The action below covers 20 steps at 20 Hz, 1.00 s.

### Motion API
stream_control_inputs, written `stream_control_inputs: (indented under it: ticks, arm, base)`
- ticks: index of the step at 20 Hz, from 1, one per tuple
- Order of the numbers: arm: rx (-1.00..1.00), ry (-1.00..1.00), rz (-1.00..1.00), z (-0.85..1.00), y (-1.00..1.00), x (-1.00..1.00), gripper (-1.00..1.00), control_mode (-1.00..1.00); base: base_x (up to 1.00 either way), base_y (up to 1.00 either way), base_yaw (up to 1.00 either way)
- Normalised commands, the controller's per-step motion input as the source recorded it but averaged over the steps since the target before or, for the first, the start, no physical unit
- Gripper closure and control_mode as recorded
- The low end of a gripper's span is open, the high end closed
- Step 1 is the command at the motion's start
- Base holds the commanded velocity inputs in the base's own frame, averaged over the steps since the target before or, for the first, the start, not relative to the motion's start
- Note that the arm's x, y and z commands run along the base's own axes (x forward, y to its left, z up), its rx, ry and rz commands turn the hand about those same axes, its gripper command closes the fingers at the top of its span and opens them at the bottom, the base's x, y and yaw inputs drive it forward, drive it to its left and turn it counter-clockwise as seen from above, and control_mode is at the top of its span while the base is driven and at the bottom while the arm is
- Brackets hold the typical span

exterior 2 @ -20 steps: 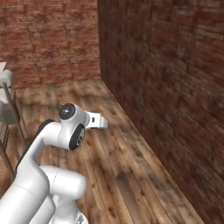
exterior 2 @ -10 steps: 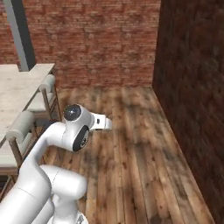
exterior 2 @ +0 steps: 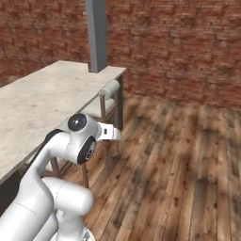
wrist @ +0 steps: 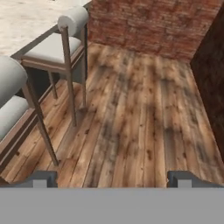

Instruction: Place the large bottle from the dining counter next to the other large bottle outside the sink, and place the small bottle from the dining counter next to the other small bottle inside the sink.

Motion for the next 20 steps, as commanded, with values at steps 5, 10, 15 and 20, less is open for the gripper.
stream_control_inputs:
  ticks: [5, 10, 15, 20]
  arm:
    - [0.00, 0.00, 0.00, 0.00, 0.00, 0.00, -1.00, 1.00]
    - [0.00, 0.00, 0.00, 0.00, 0.00, 0.00, -1.00, 1.00]
    - [0.00, 0.00, 0.00, 0.00, 0.00, 0.00, -1.00, 1.00]
    - [0.00, 0.00, 0.00, 0.00, 0.00, 0.00, -1.00, 1.00]
  base:
    - [0.04, -0.76, 0.55]
    - [0.18, -0.71, 0.47]
    - [0.11, -0.34, 0.45]
    - [0.09, -0.04, 0.48]
